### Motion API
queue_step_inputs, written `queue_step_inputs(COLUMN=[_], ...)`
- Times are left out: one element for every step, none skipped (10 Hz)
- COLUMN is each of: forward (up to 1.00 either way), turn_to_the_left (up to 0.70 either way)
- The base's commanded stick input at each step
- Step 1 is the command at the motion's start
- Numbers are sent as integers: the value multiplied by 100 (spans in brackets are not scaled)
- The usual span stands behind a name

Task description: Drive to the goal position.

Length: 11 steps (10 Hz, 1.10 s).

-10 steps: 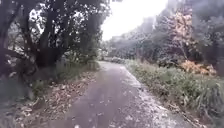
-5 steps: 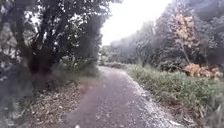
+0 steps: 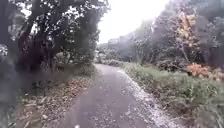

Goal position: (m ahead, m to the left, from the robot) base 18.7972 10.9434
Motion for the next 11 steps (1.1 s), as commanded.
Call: queue_step_inputs(forward=[60,60,60,60,60,60,60,60,60,60,60], turn_to_the_left=[-1,-2,-8,-15,-15,-10,-5,-1,0,0,0])
